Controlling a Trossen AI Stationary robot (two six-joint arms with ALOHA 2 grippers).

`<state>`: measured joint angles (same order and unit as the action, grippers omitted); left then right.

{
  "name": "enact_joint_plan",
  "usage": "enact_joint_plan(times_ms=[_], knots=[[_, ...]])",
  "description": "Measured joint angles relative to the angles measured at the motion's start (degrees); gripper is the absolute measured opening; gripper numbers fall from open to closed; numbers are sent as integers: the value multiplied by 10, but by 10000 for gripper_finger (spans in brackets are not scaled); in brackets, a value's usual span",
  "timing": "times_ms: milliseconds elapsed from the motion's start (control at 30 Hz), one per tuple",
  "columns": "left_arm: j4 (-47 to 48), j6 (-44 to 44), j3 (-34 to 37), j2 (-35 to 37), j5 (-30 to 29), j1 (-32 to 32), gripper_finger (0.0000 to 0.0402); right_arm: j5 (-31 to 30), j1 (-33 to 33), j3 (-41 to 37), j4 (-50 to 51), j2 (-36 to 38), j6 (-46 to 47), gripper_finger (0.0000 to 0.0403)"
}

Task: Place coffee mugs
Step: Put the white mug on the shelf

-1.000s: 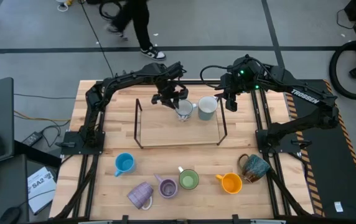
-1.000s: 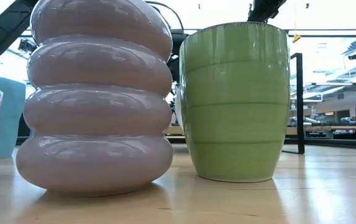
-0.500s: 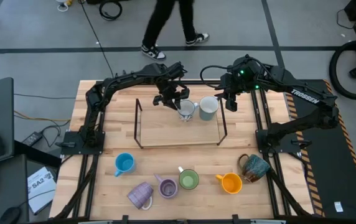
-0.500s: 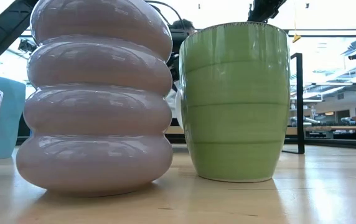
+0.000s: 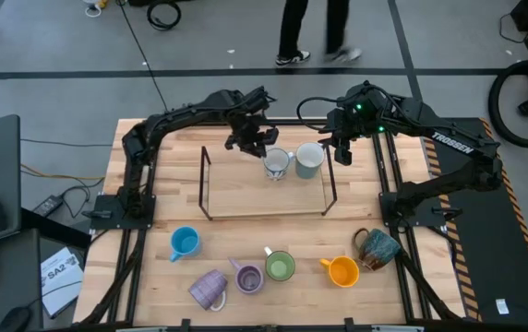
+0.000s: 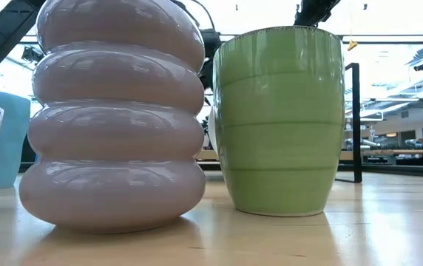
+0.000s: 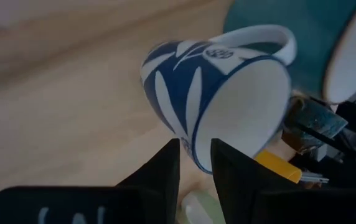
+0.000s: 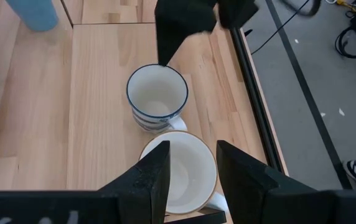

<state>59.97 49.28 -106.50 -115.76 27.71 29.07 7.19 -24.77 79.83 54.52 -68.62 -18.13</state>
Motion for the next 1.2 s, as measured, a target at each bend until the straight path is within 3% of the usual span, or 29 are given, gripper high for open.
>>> enact_joint_plan(times_ms=[233, 433, 733, 1200], knots=[[48, -138, 0, 40, -22, 3, 96, 0, 0, 0, 0, 0, 0, 136], [136, -265, -1, 40, -155, -41, 96, 0, 0, 0, 0, 0, 0, 136], [96, -327, 0, 14, -313, -127, 96, 0, 0, 0, 0, 0, 0, 136], [7, -332, 0, -11, -325, -162, 96, 2, 3, 0, 0, 0, 1, 136]])
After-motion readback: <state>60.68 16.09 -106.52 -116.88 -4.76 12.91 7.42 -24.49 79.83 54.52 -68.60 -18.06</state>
